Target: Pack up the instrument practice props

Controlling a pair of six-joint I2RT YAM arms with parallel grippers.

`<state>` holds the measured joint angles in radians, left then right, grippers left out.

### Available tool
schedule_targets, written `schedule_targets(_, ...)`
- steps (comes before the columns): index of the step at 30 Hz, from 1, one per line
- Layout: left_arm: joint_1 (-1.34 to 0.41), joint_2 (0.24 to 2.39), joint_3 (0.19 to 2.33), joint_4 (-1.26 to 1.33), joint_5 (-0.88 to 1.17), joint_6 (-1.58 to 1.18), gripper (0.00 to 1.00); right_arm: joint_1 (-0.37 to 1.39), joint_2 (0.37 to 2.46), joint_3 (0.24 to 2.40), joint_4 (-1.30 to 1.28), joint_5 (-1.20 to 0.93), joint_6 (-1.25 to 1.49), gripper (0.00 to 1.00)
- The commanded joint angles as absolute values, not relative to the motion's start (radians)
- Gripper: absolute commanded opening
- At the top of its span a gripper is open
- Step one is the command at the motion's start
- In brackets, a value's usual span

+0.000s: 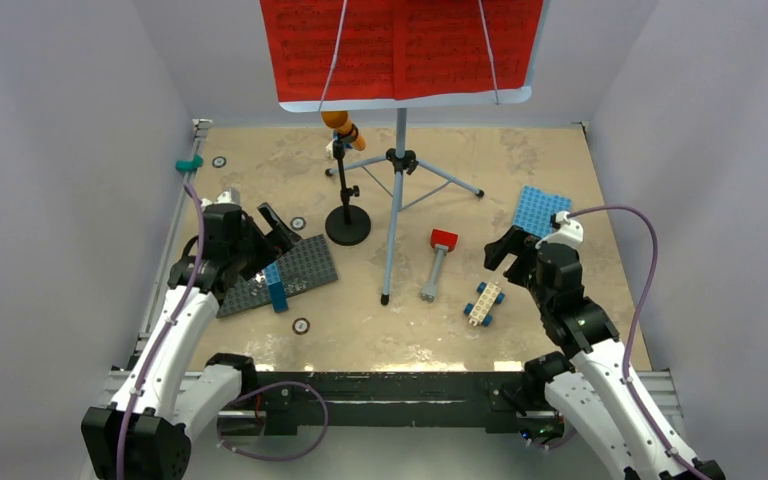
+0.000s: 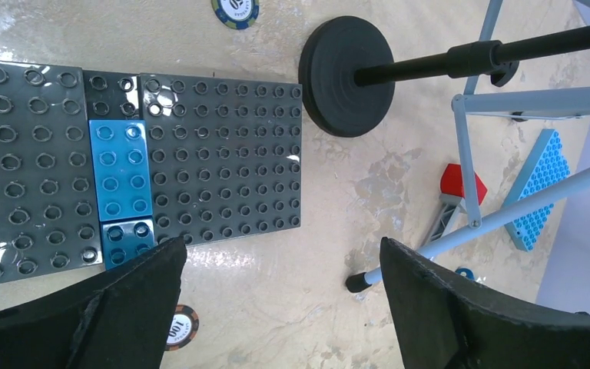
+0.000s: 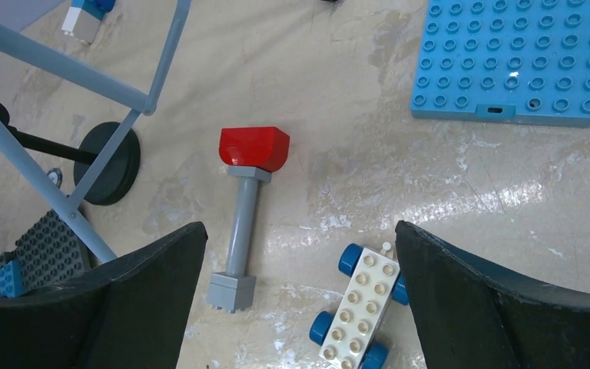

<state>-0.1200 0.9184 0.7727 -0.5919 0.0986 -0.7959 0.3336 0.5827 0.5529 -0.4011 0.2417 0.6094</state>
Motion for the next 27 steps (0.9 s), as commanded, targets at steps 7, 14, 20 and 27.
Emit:
schedule_targets(7,-0.115,0.827,0.744,-0.515,0.157,-0.749,1.00,0.334,0.552,0.584,-0.363,0.218,0.578,0.99)
schedule_targets(14,-0.115,0.784,0.712,-0.474,0.177,-0.735,1.00,0.334,0.545,0.609,-0.366,0.153,0.554,0.99)
schedule_targets(20,-0.121,0.725,0.682,-0.372,0.240,-0.688,0.94,0.336,0.566,0.618,-0.308,-0.046,0.502,0.94)
schedule_targets(27,-0.177,0.595,0.572,-0.144,0.275,-0.631,0.92,0.340,0.591,0.607,-0.282,-0.172,0.454,0.93)
